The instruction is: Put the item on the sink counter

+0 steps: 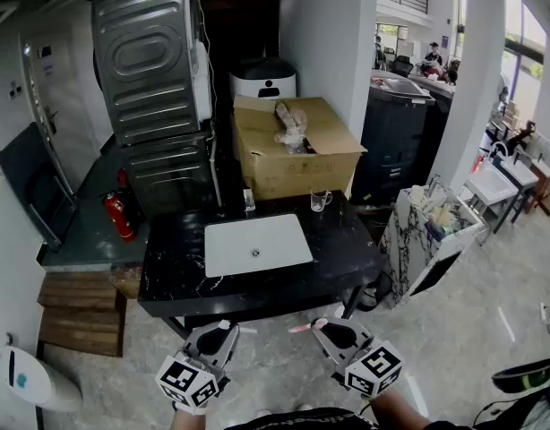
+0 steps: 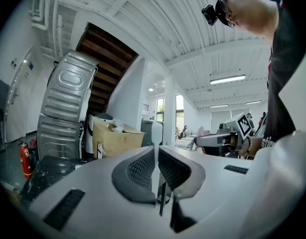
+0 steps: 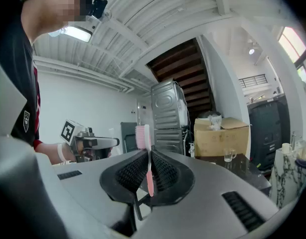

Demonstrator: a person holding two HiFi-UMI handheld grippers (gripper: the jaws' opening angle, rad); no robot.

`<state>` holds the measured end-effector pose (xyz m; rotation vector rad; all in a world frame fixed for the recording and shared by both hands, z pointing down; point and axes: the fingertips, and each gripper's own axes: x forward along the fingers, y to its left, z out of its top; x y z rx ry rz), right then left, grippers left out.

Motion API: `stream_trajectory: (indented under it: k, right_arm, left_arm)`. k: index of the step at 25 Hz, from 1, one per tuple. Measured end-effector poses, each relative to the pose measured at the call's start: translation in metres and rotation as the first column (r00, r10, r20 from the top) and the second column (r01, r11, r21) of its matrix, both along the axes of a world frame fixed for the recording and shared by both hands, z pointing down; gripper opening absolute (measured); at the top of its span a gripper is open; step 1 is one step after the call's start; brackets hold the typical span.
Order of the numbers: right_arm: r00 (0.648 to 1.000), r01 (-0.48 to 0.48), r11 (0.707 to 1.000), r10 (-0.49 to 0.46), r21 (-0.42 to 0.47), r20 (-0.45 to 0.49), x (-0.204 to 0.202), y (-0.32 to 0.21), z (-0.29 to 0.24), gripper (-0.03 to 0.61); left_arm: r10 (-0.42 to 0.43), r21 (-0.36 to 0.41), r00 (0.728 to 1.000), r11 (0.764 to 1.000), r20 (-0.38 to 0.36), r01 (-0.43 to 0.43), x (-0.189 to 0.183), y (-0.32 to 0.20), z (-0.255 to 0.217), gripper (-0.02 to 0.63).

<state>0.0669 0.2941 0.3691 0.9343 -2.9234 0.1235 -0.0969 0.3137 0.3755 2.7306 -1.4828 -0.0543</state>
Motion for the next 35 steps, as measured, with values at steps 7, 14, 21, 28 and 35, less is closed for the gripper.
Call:
stream_trajectory:
  k: [7,14,21,28,35]
  right_arm:
    - [1.0,-0.012,1.0,0.012,0.001,-0.002,0.0,0.003,-0.005,0.051]
    - [0.999,-0.031,1.0,0.031,0.0,-0.017,-0.002,0.005,-0.004,0.051]
    - [0.999,-0.044,0.999,0.043,-0.019,-0.019,-0.01,0.003,0.001,0.051]
    - [0.998,-0.059,0.998,0.059,-0.034,0.021,-0.027,-0.002,0.0,0.051]
    - [0.997,-0.079,0.995,0.08,-0.053,0.021,-0.043,-0.005,0.007,0.051]
  left_arm:
    - [0.013,-0.003,1.0,1.0,-0.018,-0.013,0.002,0.001,-0.006,0.031]
    - [0.022,-0.005,0.999,1.0,-0.026,-0.022,-0.002,-0.001,-0.006,0.031]
    - [0.029,-0.007,0.999,1.0,-0.033,-0.03,-0.012,-0.003,-0.002,0.031]
    - [0.046,-0.012,0.999,0.999,-0.017,-0.046,-0.028,-0.006,0.001,0.031]
    - [0.074,0.003,0.997,0.997,-0.024,-0.074,-0.046,-0.009,0.007,0.031]
